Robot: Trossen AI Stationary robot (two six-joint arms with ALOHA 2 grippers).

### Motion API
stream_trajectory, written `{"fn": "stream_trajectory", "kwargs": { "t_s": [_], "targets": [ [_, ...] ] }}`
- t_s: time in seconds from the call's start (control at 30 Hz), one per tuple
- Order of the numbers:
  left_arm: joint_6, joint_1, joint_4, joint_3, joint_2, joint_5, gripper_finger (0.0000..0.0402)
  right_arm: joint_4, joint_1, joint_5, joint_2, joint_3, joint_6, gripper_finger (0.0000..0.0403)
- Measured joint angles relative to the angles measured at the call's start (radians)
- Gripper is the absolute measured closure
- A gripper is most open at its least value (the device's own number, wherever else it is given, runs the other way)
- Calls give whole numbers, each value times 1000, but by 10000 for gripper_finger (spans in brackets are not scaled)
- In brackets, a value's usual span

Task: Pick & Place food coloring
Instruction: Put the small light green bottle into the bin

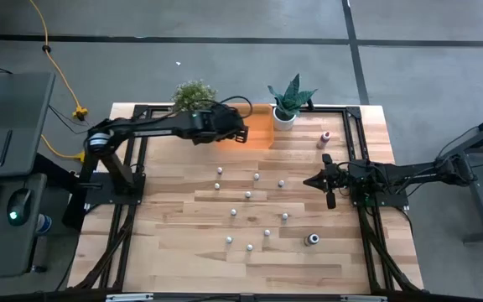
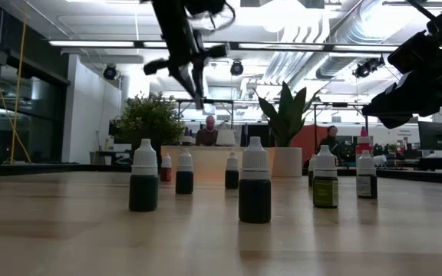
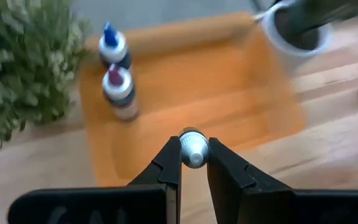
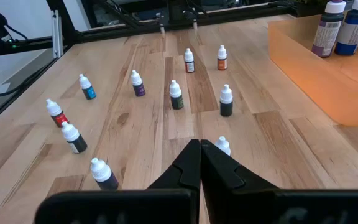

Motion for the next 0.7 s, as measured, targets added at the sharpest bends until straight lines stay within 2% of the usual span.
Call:
{"fn": "stream_trajectory", "kwargs": {
  "t_s": [0.13,0.33,0.7],
  "targets": [
    [-89,13,-11,13,64,28,361,2,0,0,0,0,0,402],
    [-210,21,-33,14,117,0,361,0,0,0,0,0,0,402],
    [-282,58,-82,13,204,-17,361,0,0,0,0,0,0,402]
  ]
}}
